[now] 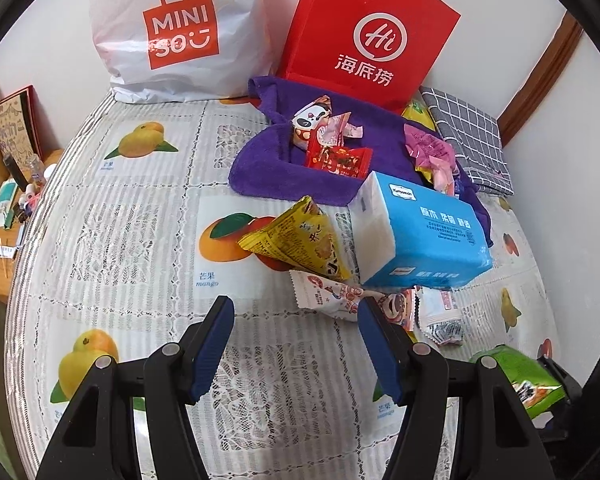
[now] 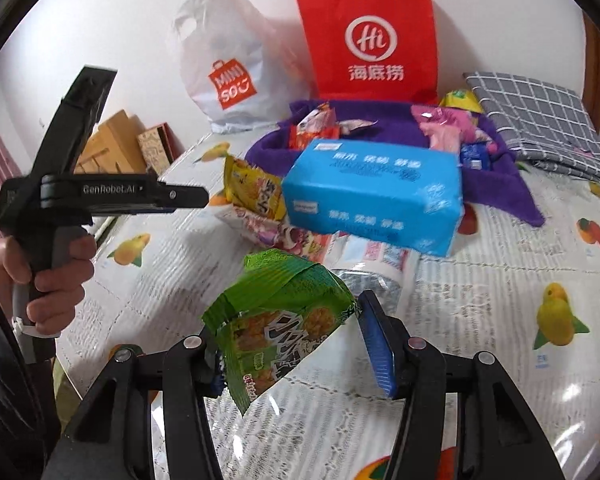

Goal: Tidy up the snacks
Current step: 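Grasp the yellow chip bag with the left tool while the right tool holds the green bag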

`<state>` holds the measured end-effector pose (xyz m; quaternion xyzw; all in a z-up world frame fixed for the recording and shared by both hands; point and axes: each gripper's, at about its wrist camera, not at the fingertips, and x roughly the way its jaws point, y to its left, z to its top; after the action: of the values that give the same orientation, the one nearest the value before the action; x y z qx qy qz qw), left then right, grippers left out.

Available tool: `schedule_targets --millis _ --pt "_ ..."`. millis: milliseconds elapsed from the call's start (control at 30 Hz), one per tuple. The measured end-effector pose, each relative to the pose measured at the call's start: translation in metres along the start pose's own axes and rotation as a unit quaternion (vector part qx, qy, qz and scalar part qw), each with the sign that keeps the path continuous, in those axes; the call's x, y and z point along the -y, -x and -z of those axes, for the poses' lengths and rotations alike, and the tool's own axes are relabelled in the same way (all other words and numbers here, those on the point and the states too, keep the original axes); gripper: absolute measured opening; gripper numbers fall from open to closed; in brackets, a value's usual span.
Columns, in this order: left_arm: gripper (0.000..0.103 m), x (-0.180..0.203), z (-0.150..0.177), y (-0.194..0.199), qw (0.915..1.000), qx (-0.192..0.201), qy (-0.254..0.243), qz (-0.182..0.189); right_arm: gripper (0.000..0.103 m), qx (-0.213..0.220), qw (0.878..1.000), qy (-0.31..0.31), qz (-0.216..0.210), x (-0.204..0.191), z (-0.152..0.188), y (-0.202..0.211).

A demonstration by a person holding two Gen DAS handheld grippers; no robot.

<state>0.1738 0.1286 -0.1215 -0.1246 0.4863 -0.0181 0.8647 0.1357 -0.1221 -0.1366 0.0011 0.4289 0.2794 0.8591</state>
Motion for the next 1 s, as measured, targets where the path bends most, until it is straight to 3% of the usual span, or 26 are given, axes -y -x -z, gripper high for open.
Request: schedule_targets --millis 533,1000 --pt "0.063 0.004 -0.026 -0.028 1.0000 -0.001 0.002 -0.007 0.055 0.027 0.997 -0.052 0.051 0.066 -0.008 0.018" --pt "0.067 0.007 -0.055 -0.064 0.9996 -0.012 -0.023 -0.014 0.055 0.024 0.995 -0.072 0.062 0.086 -0.011 0.007"
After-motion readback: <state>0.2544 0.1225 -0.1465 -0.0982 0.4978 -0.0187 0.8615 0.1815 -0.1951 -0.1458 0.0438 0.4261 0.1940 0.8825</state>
